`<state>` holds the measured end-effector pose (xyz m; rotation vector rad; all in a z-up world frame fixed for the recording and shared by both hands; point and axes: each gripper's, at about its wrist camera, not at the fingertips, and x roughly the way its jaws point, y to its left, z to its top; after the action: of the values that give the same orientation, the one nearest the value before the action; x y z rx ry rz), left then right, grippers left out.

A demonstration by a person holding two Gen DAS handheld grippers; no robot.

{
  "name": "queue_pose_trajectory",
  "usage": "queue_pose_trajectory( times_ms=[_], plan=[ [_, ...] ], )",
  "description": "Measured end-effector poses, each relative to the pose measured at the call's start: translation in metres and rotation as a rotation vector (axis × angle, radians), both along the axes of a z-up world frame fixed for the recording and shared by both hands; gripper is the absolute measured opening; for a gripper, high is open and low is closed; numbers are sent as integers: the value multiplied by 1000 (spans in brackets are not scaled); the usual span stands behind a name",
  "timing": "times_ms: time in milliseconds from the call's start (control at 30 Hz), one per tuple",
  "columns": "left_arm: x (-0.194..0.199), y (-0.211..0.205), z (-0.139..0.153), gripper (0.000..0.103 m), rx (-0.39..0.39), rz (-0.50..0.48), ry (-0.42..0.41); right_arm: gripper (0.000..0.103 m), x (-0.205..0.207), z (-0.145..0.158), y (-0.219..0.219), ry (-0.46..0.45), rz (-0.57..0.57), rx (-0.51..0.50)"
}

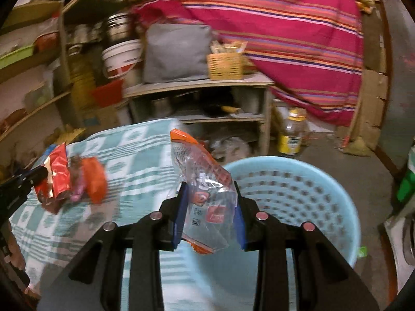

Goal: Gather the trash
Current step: 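Grasp the clear plastic bag with the right tool and carry it toward the blue basket, then open both tools over the blue basket, dropping the red bag and clear bag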

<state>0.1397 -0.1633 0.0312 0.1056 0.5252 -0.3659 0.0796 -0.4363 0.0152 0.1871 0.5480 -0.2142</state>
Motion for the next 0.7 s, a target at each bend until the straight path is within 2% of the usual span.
queue_pose_trajectory(
  times_ms=[133,300,467,700],
  plan=[
    [-5,-45,-5,10,-3,-74,3,32,-17,-5,-38,7,-69,11],
    [-7,-93,-15,10,-22,-146,30,32,-28,-14,-63,24,-107,17],
    [-12,-128,-22,11,-47,-210,54,32,-32,-18,-75,22,-121,33],
    [-11,-168,-34,11,-41,-265,73,32,-38,-21,-87,24,-144,36]
  ],
)
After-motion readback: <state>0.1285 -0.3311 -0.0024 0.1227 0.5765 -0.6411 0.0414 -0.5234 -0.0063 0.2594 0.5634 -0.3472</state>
